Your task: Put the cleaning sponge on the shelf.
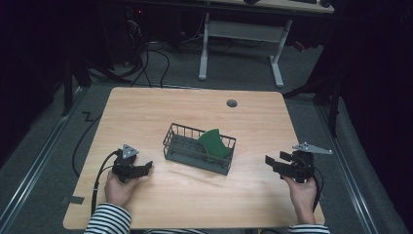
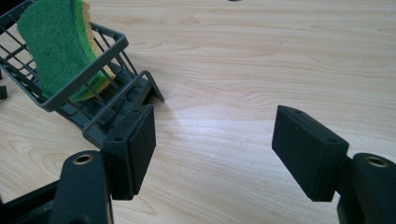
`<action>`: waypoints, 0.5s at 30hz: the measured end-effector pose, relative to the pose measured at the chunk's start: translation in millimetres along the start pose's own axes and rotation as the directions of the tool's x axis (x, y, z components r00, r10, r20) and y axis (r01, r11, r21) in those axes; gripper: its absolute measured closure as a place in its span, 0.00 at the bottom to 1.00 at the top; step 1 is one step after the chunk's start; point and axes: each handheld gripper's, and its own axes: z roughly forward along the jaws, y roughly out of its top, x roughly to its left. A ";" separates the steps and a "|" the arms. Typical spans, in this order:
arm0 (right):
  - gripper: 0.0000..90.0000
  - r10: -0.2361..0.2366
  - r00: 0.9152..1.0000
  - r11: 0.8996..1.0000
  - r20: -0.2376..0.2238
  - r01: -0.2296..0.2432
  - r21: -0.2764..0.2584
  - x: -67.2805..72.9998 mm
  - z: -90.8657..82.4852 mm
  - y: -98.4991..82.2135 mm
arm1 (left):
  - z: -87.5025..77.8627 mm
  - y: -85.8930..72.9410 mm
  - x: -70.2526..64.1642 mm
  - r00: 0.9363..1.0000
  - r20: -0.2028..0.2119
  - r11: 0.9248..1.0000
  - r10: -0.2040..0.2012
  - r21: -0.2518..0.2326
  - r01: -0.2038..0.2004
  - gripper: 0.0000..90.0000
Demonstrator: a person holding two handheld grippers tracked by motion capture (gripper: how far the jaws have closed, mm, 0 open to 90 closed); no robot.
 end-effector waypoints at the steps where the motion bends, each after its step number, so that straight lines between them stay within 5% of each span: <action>1: 0.34 0.001 1.000 1.000 0.003 -0.001 0.001 -0.1 0.3 -1.6 | 0.0 0.0 0.0 1.000 0.000 1.000 0.000 0.000 0.000 0.28; 15: 0.34 -0.001 1.000 1.000 0.013 0.000 0.027 -1.7 15.8 -19.7 | -0.1 -0.1 -0.1 1.000 0.000 1.000 0.001 0.001 -0.001 0.28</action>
